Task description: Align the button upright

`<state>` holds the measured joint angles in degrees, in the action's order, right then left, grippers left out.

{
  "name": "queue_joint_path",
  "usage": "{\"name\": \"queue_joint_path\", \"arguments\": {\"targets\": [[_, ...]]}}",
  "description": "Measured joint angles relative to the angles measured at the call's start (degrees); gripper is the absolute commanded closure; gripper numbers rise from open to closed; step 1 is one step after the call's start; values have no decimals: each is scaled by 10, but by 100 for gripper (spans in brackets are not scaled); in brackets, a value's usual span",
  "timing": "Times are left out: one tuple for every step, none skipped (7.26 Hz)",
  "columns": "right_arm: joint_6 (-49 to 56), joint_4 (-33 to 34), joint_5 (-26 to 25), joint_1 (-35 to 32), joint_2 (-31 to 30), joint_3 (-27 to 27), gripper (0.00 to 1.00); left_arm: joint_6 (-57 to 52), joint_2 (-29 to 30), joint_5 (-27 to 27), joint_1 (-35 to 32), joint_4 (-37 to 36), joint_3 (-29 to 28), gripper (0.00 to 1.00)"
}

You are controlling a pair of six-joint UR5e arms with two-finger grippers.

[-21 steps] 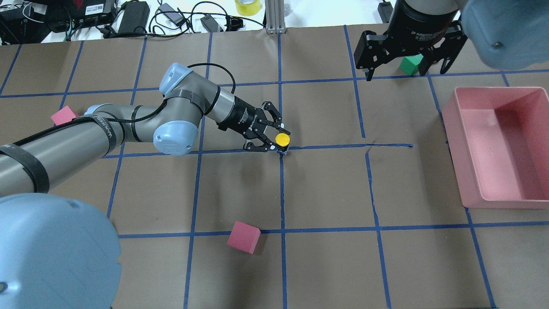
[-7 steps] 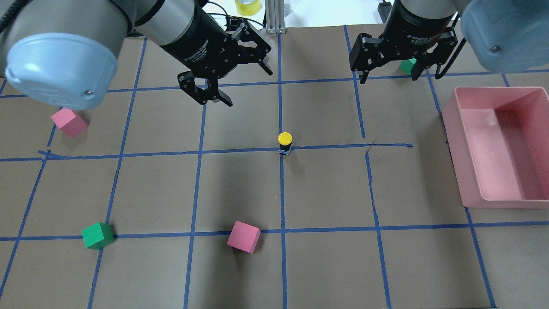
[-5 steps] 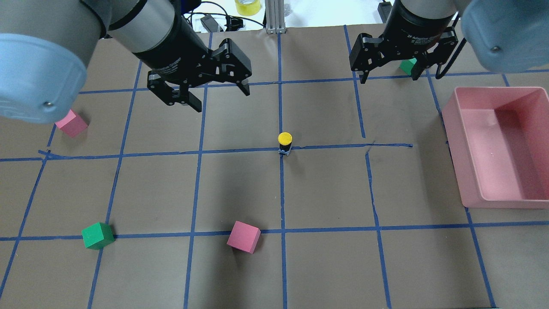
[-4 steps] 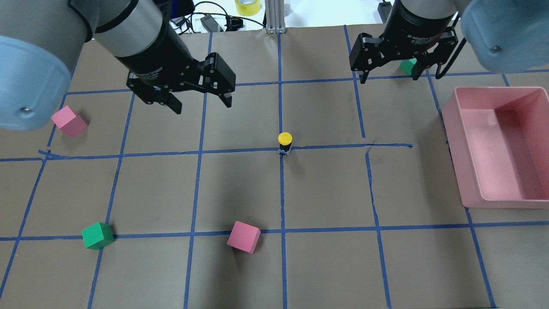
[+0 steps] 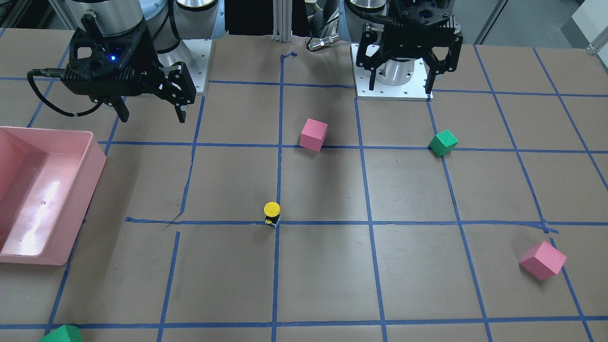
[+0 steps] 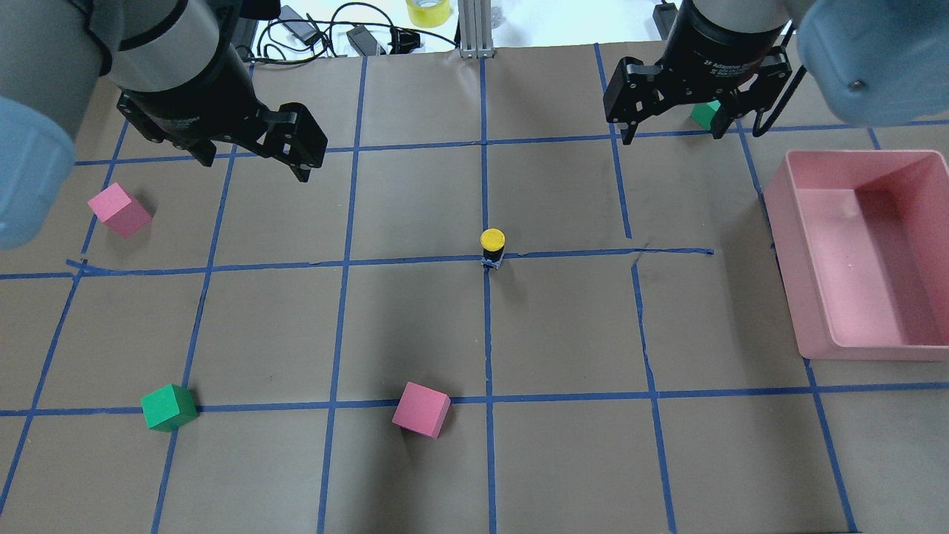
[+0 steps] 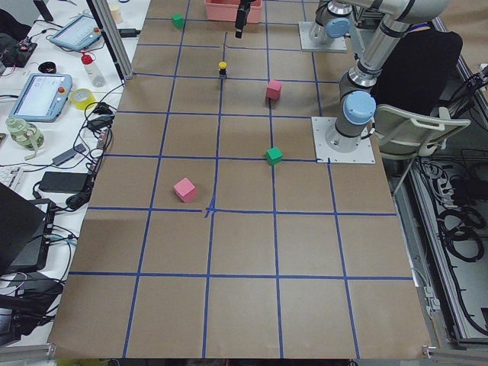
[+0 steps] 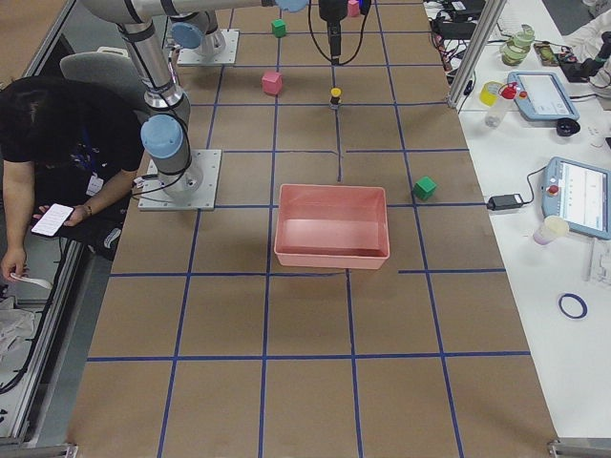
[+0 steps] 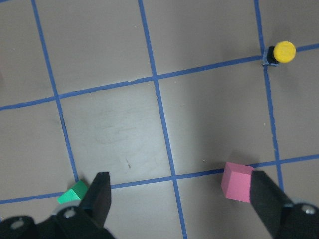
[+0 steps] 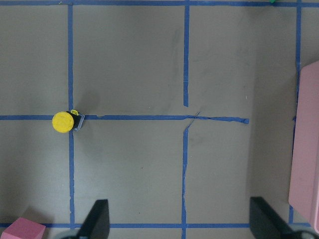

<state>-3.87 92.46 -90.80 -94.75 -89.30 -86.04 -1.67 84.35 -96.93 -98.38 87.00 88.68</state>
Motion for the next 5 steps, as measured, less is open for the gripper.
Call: {"name": "queue_joint_path", "arguments": {"targets": [[0, 0, 0, 0, 0, 0, 2, 11, 0, 3, 1, -5, 1, 0], [0, 0, 0, 0, 0, 0, 2, 34, 0, 13, 2, -2, 1, 0], [0, 0, 0, 0, 0, 0, 2, 67, 0, 28, 3, 4, 1, 0], [0, 0, 0, 0, 0, 0, 2, 97, -1, 41, 4, 15, 2, 0], [0, 0, 0, 0, 0, 0, 2, 110, -2, 47, 4, 34, 1, 0]]}}
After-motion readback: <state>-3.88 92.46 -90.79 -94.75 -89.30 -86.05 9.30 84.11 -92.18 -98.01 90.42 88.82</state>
